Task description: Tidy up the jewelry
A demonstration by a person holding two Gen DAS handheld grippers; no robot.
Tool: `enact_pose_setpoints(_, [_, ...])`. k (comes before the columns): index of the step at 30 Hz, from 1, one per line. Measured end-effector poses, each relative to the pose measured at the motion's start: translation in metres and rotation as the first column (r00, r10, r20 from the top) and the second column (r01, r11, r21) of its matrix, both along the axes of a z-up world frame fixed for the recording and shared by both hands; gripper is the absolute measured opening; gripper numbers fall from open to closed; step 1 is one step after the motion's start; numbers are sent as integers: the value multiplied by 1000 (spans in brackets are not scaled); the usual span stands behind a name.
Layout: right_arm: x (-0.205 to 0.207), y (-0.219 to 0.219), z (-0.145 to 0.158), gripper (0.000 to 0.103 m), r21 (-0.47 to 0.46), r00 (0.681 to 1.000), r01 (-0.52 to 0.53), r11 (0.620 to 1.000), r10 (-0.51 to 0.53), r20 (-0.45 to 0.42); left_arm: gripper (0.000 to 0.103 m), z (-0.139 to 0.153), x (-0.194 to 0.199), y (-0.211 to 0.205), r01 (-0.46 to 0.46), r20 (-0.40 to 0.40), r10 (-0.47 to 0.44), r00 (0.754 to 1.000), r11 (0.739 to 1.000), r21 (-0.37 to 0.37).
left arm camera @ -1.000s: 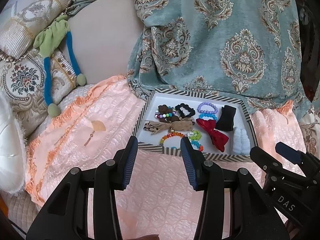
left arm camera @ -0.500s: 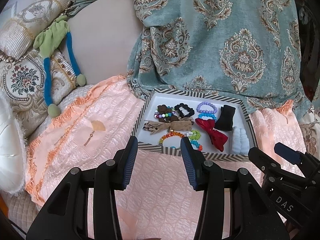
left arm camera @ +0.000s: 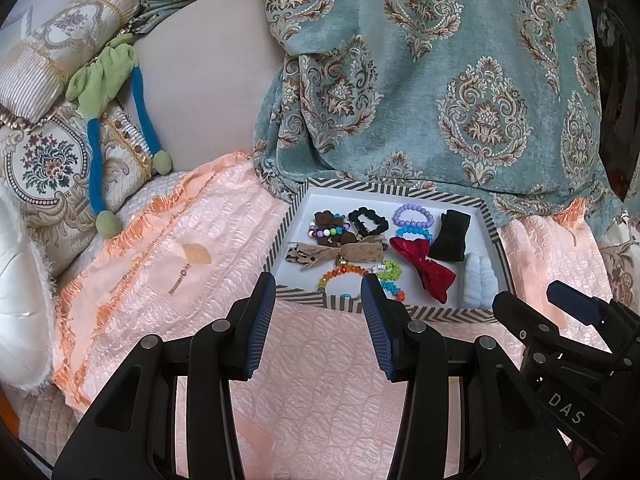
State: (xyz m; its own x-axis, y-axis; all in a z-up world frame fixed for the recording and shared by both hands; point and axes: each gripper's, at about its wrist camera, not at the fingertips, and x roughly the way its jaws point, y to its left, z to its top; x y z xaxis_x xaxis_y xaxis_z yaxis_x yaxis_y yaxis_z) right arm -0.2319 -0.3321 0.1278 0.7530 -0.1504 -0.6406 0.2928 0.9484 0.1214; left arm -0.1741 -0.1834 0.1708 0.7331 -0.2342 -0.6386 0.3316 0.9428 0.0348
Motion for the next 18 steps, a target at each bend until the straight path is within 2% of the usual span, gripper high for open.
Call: enact_pose_setpoints(18, [2,-5,-8,68,9,1000,-7,1000,7,-13,44,-7,4,-2,25,-10,-25,1000,1000,-16])
